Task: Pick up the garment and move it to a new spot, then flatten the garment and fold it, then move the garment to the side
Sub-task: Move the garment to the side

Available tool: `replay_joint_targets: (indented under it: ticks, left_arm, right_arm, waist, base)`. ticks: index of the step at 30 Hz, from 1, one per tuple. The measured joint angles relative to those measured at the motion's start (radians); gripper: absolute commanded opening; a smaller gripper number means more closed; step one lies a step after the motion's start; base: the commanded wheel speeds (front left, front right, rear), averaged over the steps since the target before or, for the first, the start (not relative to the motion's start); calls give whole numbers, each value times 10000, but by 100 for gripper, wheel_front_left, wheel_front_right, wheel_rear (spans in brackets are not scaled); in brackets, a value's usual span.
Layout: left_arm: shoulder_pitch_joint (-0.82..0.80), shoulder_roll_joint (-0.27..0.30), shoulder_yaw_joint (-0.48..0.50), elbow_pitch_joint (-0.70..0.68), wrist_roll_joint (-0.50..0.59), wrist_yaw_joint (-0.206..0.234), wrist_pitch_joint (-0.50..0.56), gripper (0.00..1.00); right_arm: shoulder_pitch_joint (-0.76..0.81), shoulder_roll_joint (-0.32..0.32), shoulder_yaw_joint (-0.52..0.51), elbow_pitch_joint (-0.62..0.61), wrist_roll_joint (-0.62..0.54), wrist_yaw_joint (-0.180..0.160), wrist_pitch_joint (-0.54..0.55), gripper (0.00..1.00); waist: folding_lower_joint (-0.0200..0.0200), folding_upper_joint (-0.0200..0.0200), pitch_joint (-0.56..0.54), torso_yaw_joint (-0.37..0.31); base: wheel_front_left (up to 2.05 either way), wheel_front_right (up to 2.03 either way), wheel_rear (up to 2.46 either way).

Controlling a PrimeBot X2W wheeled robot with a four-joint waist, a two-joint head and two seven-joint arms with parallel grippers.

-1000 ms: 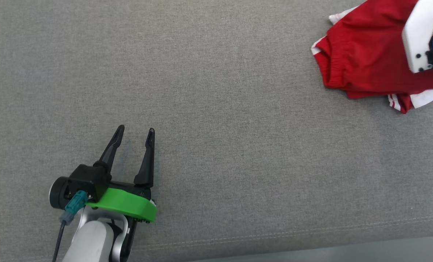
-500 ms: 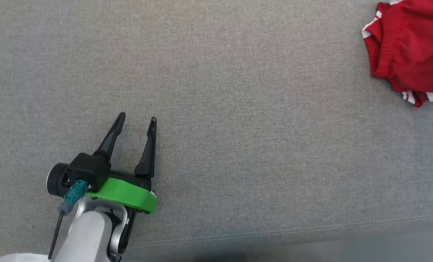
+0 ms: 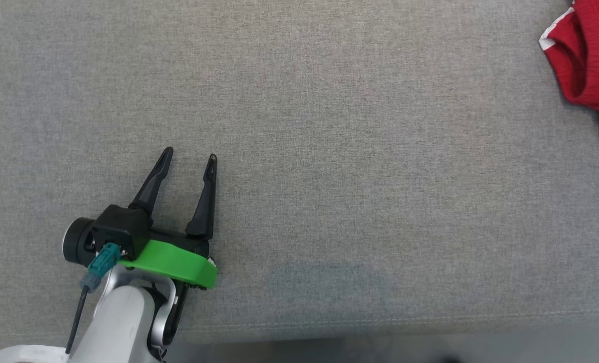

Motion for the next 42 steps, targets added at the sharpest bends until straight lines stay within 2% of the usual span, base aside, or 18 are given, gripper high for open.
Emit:
replay_joint_targets:
  ticks: [1,2,3,4,9,12,17,23,31,42]
  left_arm:
    - [-6,-2,-8,12,0,4,-2,100]
    - [-9,-2,-17,27,0,4,-23,100]
    - [-17,-2,-31,44,0,15,-27,100]
    - [-40,-4,-42,54,0,17,-29,100]
    - [-125,40,-90,98,94,109,-86,100]
    - [-131,29,79,100,86,341,-117,100]
    - [26,0,389,-61,-291,420,-219,100]
    - [265,-2,654,-272,-706,397,-391,100]
    - [464,21,1095,69,-903,754,-466,100]
    - [684,111,1289,930,-1177,1018,-100,100]
  right_arm:
    - [-15,-35,4,113,-136,0,-13,34]
    - [-19,-92,29,236,-263,0,-10,44]
    - [-19,-111,-23,311,-322,0,-65,44]
    - [-23,-104,-130,366,-332,0,-219,100]
    - [12,107,-234,554,-474,0,-965,100]
    - [169,366,-510,307,-211,0,-2004,100]
    - [983,1058,-884,-90,1087,0,-4194,100]
    - [1993,1952,-1569,-623,2364,0,-5845,100]
    - [3347,3047,-1567,-1910,3049,-2,-6761,100]
    - [5604,4809,-2117,-3168,3444,-4,-6982,100]
  waist:
    - [0,0,19,21]
    - [0,0,25,36]
    - [0,0,15,41]
    - [0,0,2,43]
    - [0,0,-126,31]
    - [0,0,-292,25]
    - [0,0,-682,8]
    - [0,0,-1259,-46]
    - [-1,0,-2059,-80]
    - [-1,0,-3319,177]
  base:
    - [0,0,0]
    - [0,0,0]
    - [0,0,0]
    - [0,0,0]
    - [0,0,0]
    - [0,0,0]
    - [0,0,0]
    - [0,0,0]
    - [0,0,0]
    - [0,0,0]
